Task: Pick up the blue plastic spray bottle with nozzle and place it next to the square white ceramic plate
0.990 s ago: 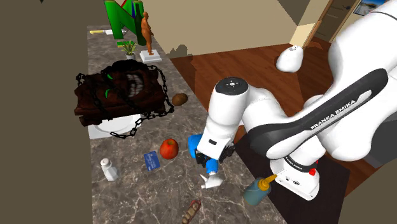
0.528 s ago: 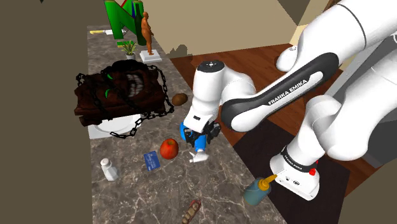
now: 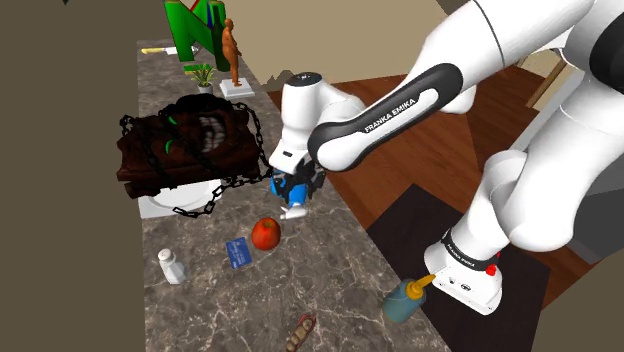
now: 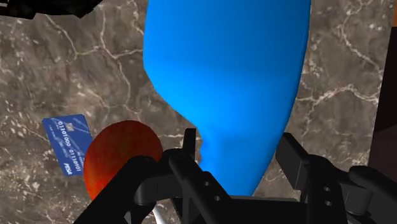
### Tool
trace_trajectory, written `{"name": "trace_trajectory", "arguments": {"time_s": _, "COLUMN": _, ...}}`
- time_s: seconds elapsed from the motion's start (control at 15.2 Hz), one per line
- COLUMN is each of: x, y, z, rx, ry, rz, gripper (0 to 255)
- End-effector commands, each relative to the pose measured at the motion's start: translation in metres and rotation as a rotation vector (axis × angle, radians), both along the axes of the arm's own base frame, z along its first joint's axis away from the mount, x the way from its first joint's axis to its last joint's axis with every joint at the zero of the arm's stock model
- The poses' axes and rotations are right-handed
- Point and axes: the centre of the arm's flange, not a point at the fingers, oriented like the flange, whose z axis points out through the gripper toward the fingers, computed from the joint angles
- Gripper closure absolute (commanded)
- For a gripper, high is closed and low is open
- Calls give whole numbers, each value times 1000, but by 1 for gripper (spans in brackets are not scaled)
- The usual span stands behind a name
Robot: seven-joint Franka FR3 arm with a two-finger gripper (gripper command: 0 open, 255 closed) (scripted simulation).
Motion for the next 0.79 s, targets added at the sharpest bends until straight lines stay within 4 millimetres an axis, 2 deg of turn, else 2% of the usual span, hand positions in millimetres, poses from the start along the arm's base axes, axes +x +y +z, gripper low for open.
{"name": "trace_trajectory", "arguments": {"time_s": 0.0, "x": 27, "y": -10, "z": 3, "rx": 0, "ry": -1, "rz": 1, "gripper": 255}}
{"name": "trace_trajectory", "arguments": {"time_s": 0.73, "x": 165, "y": -57, "z": 3, "rx": 0, "ry": -1, "rz": 1, "gripper": 255}}
